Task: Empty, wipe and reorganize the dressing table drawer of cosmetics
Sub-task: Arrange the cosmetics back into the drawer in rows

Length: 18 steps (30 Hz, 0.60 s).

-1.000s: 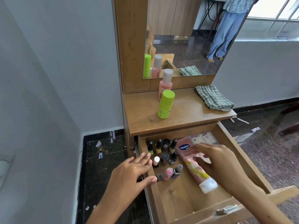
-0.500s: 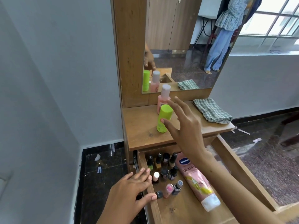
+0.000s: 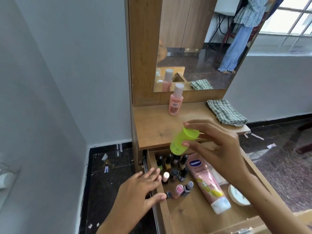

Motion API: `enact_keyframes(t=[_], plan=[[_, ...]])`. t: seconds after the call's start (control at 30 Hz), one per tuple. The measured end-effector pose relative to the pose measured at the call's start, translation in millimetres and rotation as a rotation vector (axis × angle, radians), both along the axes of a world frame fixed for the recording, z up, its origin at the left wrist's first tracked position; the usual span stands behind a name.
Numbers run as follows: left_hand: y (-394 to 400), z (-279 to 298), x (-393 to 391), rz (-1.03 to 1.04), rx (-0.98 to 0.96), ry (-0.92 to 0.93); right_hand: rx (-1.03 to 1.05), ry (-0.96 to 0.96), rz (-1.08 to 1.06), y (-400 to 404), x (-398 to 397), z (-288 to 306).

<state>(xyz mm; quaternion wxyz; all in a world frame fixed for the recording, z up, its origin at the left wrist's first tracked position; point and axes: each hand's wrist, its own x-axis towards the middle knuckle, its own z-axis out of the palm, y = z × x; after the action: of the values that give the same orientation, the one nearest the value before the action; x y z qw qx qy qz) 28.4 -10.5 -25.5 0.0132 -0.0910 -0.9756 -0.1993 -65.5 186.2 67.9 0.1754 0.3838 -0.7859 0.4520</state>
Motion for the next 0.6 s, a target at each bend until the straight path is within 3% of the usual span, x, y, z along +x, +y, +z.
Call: enact_keyframes(t=[0.17,0.3,0.6], plan=[[1.9,-7.3,2.8,-0.005,0.134,-0.029,0.091,-0.222,0.235,35.5,38.8,-10.7],[1.9,-5.4,4.4,-0.01,0.165,0.025,0.177,-0.372,0.304,44.7,53.1,-39.4],[2.9,-5.9,5.1,-0.01,0.153,0.033,0.389,-0.354,0.408,29.0,55.6,-76.2]])
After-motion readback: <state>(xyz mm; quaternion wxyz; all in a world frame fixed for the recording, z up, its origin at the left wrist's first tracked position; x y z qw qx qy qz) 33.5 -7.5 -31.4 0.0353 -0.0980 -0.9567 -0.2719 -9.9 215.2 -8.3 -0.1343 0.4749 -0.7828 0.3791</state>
